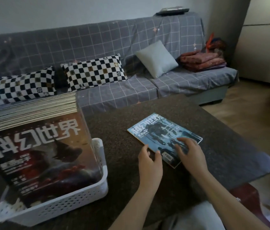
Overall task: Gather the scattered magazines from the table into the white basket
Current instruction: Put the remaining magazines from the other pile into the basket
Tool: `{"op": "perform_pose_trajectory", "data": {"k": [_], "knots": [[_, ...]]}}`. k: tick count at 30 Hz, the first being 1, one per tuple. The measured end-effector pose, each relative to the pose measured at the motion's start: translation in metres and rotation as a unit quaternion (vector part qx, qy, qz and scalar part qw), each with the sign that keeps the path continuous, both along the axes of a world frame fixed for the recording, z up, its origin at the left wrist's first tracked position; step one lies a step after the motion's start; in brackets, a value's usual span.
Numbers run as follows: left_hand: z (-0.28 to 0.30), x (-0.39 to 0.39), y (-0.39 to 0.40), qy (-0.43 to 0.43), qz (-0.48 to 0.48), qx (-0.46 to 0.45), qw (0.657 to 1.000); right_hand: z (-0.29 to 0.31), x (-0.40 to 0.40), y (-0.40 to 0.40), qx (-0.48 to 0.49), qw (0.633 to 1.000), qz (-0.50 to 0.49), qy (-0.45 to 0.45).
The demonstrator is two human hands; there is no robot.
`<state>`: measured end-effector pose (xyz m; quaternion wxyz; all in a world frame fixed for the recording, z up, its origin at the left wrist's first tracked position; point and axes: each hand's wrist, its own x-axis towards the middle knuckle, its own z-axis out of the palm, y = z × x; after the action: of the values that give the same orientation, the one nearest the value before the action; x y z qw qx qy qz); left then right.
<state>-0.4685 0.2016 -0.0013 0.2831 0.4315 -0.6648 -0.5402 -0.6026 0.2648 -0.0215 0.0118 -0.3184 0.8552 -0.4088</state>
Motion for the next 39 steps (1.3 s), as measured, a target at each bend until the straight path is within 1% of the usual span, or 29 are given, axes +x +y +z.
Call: {"op": "perform_pose_trajectory", "data": {"k": [3, 7, 11, 13, 17, 19, 20, 23, 25, 29, 31, 32, 34, 35, 37, 38, 39], "knots": [[-0.011, -0.019, -0.002, -0.012, 0.004, 0.038, 0.999, -0.009, -0.021, -0.005, 0.029, 0.999, -0.014, 0.019], [-0.019, -0.035, -0.008, -0.015, 0.022, 0.054, 0.998, -0.02, -0.048, -0.013, 0.052, 0.998, -0.018, 0.045], [-0.021, -0.046, -0.013, -0.008, 0.046, 0.077, 0.996, -0.024, -0.072, -0.025, 0.17, 0.983, -0.032, 0.054], [-0.021, -0.05, -0.015, 0.003, 0.062, 0.096, 0.993, -0.023, -0.077, -0.03, 0.205, 0.977, -0.039, 0.045], [-0.015, -0.055, -0.024, 0.031, 0.109, 0.146, 0.983, -0.016, -0.073, -0.027, 0.21, 0.976, -0.052, 0.03], [-0.008, -0.054, -0.03, 0.033, 0.138, 0.18, 0.973, -0.012, -0.065, -0.018, 0.217, 0.974, -0.061, 0.027], [-0.005, -0.054, -0.032, 0.026, 0.135, 0.199, 0.97, -0.011, -0.06, -0.012, 0.216, 0.974, -0.065, 0.028], [0.004, -0.048, -0.03, -0.019, 0.048, 0.198, 0.979, -0.012, -0.04, 0.007, 0.202, 0.976, -0.082, 0.02], [0.007, -0.04, -0.024, -0.031, 0.008, 0.187, 0.982, -0.012, -0.028, 0.02, 0.188, 0.977, -0.096, 0.006], [0.013, -0.011, -0.012, -0.029, -0.022, 0.141, 0.989, -0.006, -0.011, 0.04, 0.165, 0.981, -0.096, -0.036], [0.018, 0.006, -0.006, -0.026, -0.025, 0.119, 0.992, -0.003, -0.002, 0.046, 0.135, 0.985, -0.085, -0.06], [0.021, 0.015, -0.004, -0.024, -0.029, 0.11, 0.993, -0.001, 0.004, 0.049, 0.11, 0.988, -0.072, -0.082], [0.029, 0.033, -0.001, -0.014, -0.041, 0.093, 0.995, 0.006, 0.014, 0.053, 0.038, 0.984, -0.035, -0.169], [0.033, 0.042, 0.0, -0.007, -0.047, 0.084, 0.995, 0.01, 0.019, 0.054, 0.001, 0.974, -0.018, -0.224], [0.043, 0.062, 0.001, 0.009, -0.054, 0.059, 0.997, 0.022, 0.032, 0.054, -0.073, 0.943, 0.012, -0.326], [0.047, 0.072, 0.002, 0.017, -0.054, 0.038, 0.998, 0.028, 0.038, 0.052, -0.109, 0.927, 0.028, -0.357], [0.053, 0.082, 0.002, 0.022, -0.053, 0.011, 0.998, 0.034, 0.044, 0.051, -0.142, 0.917, 0.043, -0.369]]}}
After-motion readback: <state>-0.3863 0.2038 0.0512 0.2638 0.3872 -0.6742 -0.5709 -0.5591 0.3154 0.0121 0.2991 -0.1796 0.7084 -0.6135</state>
